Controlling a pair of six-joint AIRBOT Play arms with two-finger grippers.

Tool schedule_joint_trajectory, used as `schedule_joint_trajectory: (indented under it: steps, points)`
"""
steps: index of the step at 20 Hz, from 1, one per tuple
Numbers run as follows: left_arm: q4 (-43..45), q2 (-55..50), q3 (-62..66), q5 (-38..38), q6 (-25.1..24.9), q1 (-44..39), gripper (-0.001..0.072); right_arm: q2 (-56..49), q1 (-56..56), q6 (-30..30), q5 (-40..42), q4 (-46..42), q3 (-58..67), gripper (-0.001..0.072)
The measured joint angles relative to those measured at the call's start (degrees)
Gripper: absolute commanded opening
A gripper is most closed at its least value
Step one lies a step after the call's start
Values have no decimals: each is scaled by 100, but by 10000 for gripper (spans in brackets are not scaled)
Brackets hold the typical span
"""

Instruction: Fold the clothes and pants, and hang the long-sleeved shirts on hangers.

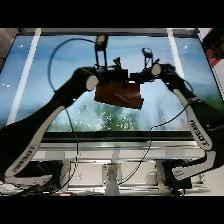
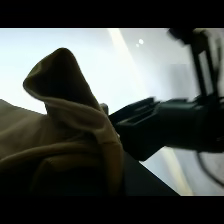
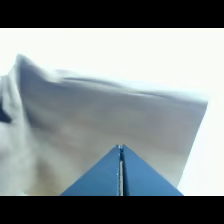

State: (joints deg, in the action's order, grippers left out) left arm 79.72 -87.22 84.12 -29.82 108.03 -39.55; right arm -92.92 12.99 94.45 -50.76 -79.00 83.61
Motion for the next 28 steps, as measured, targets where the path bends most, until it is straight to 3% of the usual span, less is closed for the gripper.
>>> schedule_joint_trajectory:
  steps: [2,4,5,6,8,9,10,12,13,18,22,25,26,28]
  points:
    - [-116,-479,0,348,0,-203,47,348,-446,-170,-302,-136,0,10]
    - [-197,-927,0,520,0,-345,335,645,-807,-262,-501,-229,-2,10]
    - [-280,-1110,0,570,0,-393,520,793,-973,-299,-557,-256,0,10]
    - [-413,-1239,0,577,2,-424,576,911,-1115,-328,-636,-269,0,10]
    - [-697,-1392,0,575,0,-466,576,1071,-1331,-367,-730,-304,0,13]
    - [-807,-1419,0,577,0,-476,596,1119,-1419,-382,-767,-310,0,47]
    - [-883,-1421,0,570,-17,-487,697,1147,-1491,-389,-778,-348,-2,127]
    - [-977,-1331,0,535,-214,-494,701,1196,-1626,-402,-780,-367,0,423]
    - [-1014,-1246,0,529,-378,-494,701,1207,-1690,-407,-785,-372,-2,520]
    - [-938,-507,0,282,-1248,-306,698,1239,-2299,-339,-669,-494,0,526]
    - [-424,345,0,20,-1510,90,694,1211,-3322,-146,-839,-431,-2,495]
    - [-170,861,0,-278,-1563,431,683,1051,-4063,-883,-1563,417,-197,505]
    - [-125,990,2,-391,-1534,514,683,994,-4216,-1202,-1827,857,-374,569]
    - [-85,1158,0,-625,-1381,608,683,894,-4363,-1834,-2186,1838,-907,617]
